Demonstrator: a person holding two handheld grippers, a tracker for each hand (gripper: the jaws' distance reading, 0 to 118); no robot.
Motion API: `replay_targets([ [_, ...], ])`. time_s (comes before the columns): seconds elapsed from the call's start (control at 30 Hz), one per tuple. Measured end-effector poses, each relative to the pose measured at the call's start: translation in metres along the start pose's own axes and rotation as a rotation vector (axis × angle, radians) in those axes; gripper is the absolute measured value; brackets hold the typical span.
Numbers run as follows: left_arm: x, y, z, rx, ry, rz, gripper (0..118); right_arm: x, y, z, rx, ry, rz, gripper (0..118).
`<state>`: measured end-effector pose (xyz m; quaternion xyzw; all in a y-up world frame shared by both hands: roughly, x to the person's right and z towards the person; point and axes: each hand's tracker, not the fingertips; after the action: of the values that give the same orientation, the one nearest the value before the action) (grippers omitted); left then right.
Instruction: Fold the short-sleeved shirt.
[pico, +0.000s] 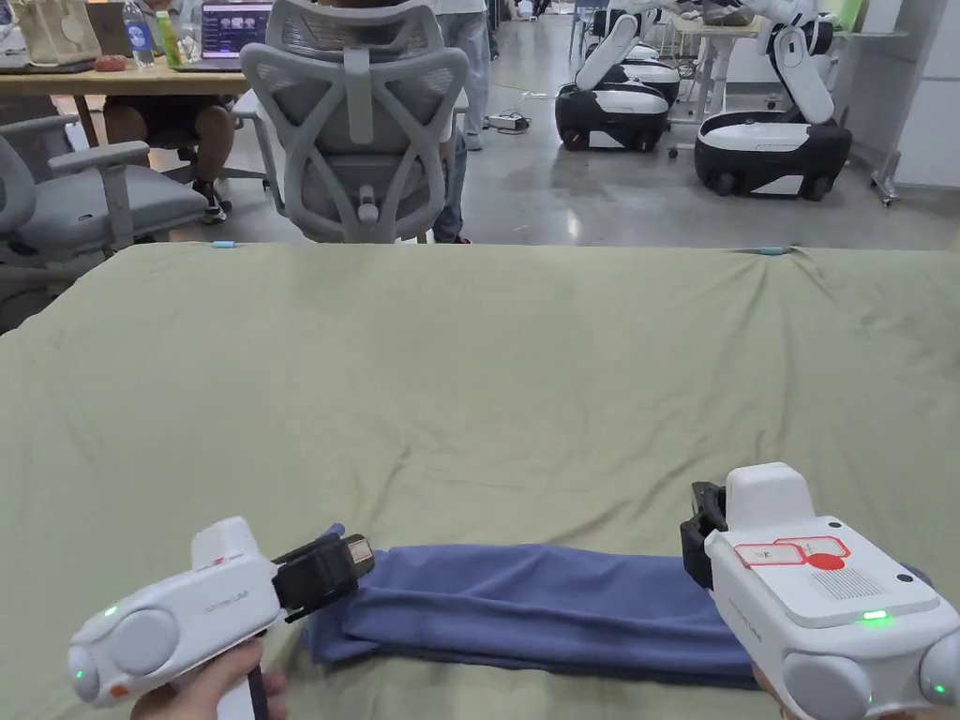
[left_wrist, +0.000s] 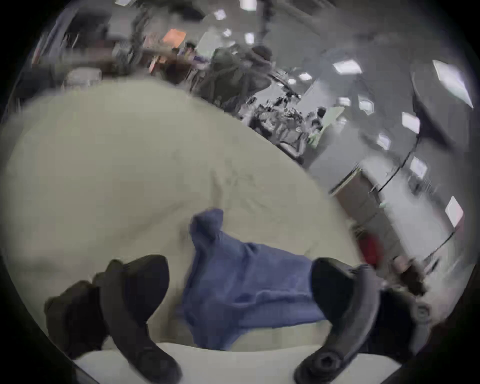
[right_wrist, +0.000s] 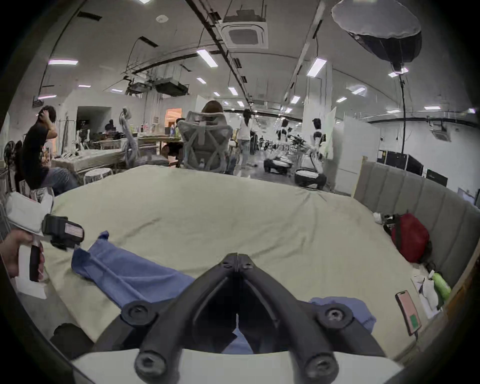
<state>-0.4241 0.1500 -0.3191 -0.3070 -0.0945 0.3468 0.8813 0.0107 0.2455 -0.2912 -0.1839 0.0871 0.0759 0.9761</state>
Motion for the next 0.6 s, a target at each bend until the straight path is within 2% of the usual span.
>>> replay_targets([
  [0.1, -0.039, -0.021, -0.035, -0.135, -0.232, 0.426, 114, -0.007, -0.001, -0.006, -0.011, 0.013, 0.006, 0],
  [0.17, -0.045, -0.031, -0.044, -0.026, -0.347, 0.485, 113, -0.009, -0.002, -0.009, -0.018, 0.019, -0.001, 0],
  [0.2, -0.042, -0.028, -0.048, -0.013, -0.355, 0.502, 100, -0.010, -0.003, -0.010, -0.022, 0.019, -0.005, 0],
  [0.23, -0.039, -0.029, -0.056, -0.001, -0.377, 0.552, 77, -0.010, -0.004, -0.011, -0.027, 0.019, -0.009, 0],
  [0.27, -0.040, -0.030, -0.065, -0.013, -0.384, 0.588, 33, -0.010, -0.005, -0.013, -0.032, 0.020, -0.012, 0],
  [0.3, -0.040, -0.033, -0.072, -0.051, -0.348, 0.631, 11, -0.010, -0.006, -0.014, -0.038, 0.021, -0.013, 0],
  [0.37, -0.031, -0.032, -0.079, -0.059, -0.188, 0.535, 10, -0.010, -0.008, -0.017, -0.050, 0.018, -0.013, 0],
  [0.4, -0.029, -0.027, -0.077, -0.012, -0.141, 0.415, 10, -0.011, -0.010, -0.017, -0.055, 0.019, -0.015, 0],
  [0.47, -0.027, -0.010, -0.061, 0.045, -0.093, 0.343, 10, -0.010, -0.012, -0.017, -0.060, 0.018, -0.019, 0],
  [0.53, -0.020, 0.012, -0.037, 0.116, 0.018, 0.222, 10, -0.009, -0.015, -0.017, -0.062, 0.015, -0.026, 0],
  [0.57, -0.016, 0.021, -0.030, 0.132, 0.118, 0.131, 10, -0.009, -0.015, -0.017, -0.065, 0.014, -0.031, 0],
  [0.6, -0.004, 0.032, -0.025, 0.112, 0.258, -0.040, 10, -0.009, -0.015, -0.018, -0.067, 0.016, -0.036, 0],
])
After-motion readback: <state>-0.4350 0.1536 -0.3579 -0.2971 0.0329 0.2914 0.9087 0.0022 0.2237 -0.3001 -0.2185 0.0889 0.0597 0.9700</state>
